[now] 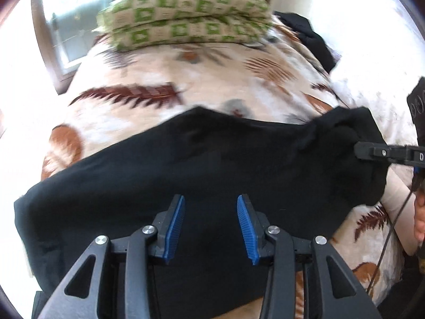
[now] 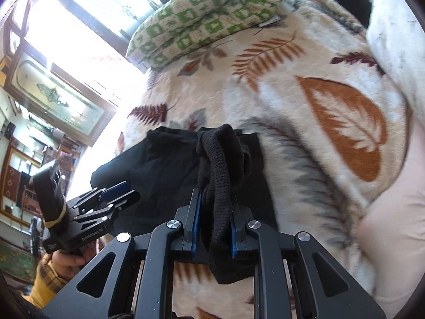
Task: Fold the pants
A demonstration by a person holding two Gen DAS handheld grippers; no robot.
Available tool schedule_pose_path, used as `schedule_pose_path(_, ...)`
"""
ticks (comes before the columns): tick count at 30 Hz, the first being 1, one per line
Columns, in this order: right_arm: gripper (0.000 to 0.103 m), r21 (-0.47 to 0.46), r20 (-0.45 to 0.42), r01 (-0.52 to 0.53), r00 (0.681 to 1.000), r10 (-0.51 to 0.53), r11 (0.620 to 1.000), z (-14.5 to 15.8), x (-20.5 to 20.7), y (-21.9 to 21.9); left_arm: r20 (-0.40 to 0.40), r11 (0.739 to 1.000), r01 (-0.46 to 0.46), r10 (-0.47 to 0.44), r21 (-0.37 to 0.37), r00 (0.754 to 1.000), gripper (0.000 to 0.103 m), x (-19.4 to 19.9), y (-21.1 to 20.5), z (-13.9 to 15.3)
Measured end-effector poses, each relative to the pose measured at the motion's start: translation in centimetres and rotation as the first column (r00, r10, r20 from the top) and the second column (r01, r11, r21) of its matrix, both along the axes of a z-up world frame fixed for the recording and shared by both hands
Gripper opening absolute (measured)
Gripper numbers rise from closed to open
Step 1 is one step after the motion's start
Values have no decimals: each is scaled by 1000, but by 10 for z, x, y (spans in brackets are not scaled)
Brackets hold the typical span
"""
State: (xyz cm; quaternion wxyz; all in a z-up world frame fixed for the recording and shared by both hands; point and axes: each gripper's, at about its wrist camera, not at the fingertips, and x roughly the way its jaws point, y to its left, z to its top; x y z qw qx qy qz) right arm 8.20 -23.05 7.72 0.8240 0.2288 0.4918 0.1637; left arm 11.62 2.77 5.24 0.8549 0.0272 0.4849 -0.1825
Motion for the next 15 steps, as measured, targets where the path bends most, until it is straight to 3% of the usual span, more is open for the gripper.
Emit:
schedule_pose_path(6,16,-26,-20,-71,997,71,997,-6,22,71,-34,984,-103,99,-146,995,44,9,38,-15)
schedule_pose_path(9,24,-51,-43,-113,993,111,992,-16,34,103,-62,972,-133,123,-193,990,44,12,51,-19)
schedule_pose_path(11,35,-19,-56,-123,991,121,992,-22,36,113,-87,958,-161,144,-236,986,44,16,62,-21)
schedule_pose_path(15,39,19,-39,-109,993,110,994,-25,31,112,-108,937,-203,179,-284,978,44,17,76,-22)
